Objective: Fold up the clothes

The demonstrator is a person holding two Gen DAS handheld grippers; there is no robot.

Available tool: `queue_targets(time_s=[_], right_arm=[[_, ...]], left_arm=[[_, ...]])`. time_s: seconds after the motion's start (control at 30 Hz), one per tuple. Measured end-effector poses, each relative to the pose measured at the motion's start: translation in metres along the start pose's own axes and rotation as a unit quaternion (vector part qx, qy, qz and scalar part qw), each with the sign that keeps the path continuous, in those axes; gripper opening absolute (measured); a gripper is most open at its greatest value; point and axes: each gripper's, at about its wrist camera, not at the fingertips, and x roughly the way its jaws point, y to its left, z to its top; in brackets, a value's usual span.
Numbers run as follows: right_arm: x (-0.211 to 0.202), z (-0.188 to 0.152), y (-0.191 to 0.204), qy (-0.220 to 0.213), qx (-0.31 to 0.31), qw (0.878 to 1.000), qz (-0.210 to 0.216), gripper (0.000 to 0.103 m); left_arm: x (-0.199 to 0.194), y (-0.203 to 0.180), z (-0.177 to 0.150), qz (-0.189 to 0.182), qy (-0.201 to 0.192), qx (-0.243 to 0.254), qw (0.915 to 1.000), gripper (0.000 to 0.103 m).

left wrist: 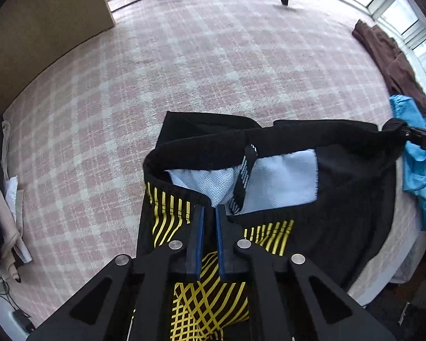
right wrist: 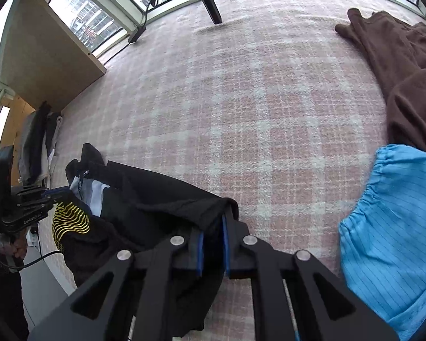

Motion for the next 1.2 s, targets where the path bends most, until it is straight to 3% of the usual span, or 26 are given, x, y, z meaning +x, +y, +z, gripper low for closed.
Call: queue_targets(time_s=[0.07, 0.13, 0.2, 0.27, 0.43, 0.53, 0.63, 0.7, 0.8, 0.87, 1.03, 1.2], right_arm=[[-0.007, 0.002, 0.009, -0.008, -0.038, 0.999, -0.023, 0.036], [-0.014, 0.002, 0.023, -0.017, -0.090, 0.994, -0.056, 0.048], [-0.020, 0.004, 0.035, -0.014, -0.131, 0.990, -0.058, 0.049], [-0.025, 0.009, 0.046, -0.014, -0.153, 0.988, -0.032, 0.049], [-0.001, 0.028, 0.073, -0.013, -0.185, 0.983, 0.003, 0.051], [0.016, 0.037, 0.071, 0.010, -0.140, 0.988, 0.065, 0.051], [0.007, 0.030, 0.065, 0.004, -0.114, 0.983, 0.145, 0.051], [-0.005, 0.024, 0.065, -0.015, -0.128, 0.982, 0.135, 0.052], [-0.004, 0.017, 0.069, -0.024, -0.180, 0.981, 0.065, 0.054], [0.006, 0.014, 0.071, -0.014, -0.206, 0.978, 0.040, 0.054], [0.041, 0.012, 0.093, 0.002, -0.268, 0.963, 0.015, 0.054], [0.071, 0.022, 0.113, 0.015, -0.288, 0.957, 0.019, 0.054]], left_arm=[[-0.030, 0.014, -0.011, -0.016, -0.021, -0.007, 0.9996, 0.007], [-0.059, 0.028, -0.024, -0.036, -0.037, -0.010, 0.9986, 0.007], [-0.076, 0.038, -0.032, -0.044, -0.042, -0.003, 0.9981, 0.007], [-0.083, 0.047, -0.040, -0.044, -0.043, 0.006, 0.9981, 0.007], [-0.051, 0.077, -0.050, -0.036, -0.021, -0.018, 0.9990, 0.007], [-0.025, 0.100, -0.051, -0.037, -0.009, -0.051, 0.9980, 0.007], [-0.013, 0.121, -0.051, -0.053, -0.009, -0.089, 0.9946, 0.008], [-0.015, 0.126, -0.057, -0.056, -0.014, -0.095, 0.9938, 0.008], [-0.023, 0.122, -0.065, -0.055, -0.022, -0.079, 0.9951, 0.008], [-0.030, 0.120, -0.069, -0.054, -0.032, -0.077, 0.9951, 0.007], [-0.052, 0.124, -0.079, -0.053, -0.047, -0.064, 0.9954, 0.007], [-0.054, 0.150, -0.077, -0.048, -0.055, -0.094, 0.9929, 0.007]])
